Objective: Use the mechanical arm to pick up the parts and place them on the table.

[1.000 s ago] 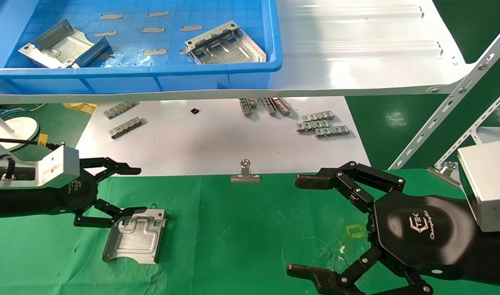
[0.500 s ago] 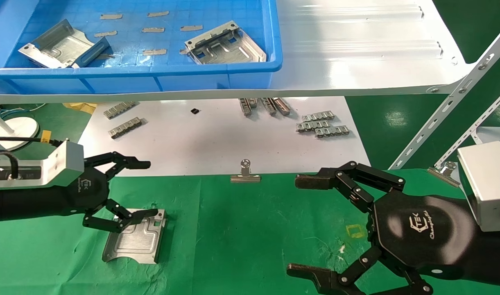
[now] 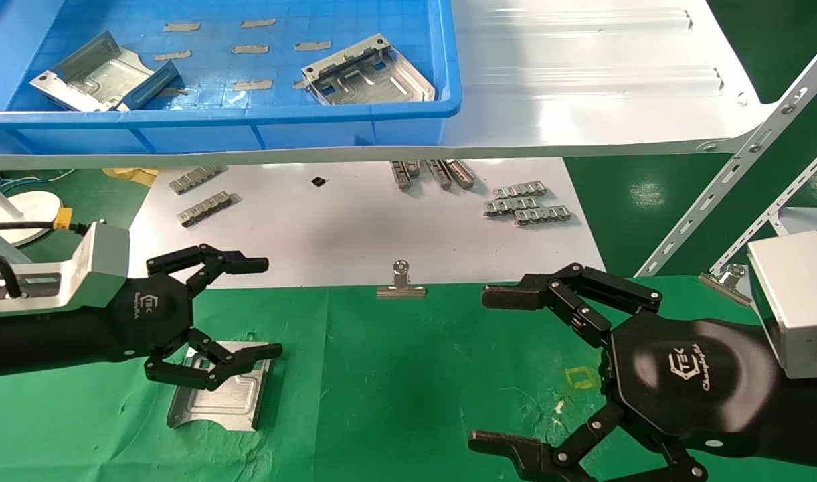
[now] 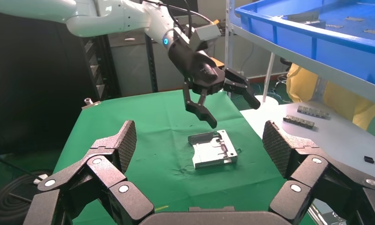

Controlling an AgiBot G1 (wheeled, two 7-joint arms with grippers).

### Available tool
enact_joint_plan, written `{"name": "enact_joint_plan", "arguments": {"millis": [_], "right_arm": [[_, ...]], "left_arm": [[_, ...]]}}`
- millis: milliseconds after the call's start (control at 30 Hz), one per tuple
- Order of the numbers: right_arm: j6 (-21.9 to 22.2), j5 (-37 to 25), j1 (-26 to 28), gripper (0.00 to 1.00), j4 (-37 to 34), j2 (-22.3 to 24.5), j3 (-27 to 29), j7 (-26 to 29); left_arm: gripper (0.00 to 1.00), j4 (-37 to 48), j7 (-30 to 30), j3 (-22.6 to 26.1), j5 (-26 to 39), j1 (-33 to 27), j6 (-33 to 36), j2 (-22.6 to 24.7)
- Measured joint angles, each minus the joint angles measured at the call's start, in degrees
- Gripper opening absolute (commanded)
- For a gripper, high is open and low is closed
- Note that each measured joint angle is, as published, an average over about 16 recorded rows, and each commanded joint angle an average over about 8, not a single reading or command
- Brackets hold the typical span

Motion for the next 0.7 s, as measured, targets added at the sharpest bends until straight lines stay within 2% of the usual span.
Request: {"name": "enact_joint_plan", "arguments": {"millis": [700], "right_arm": [[0.02,0.03,0.01,1.00,0.00,0.01,-0.04,-0.02]], "left_arm": [[1.00,-23.24,-14.77,-13.04,-6.09,13.02,-2.13,-4.61]]}}
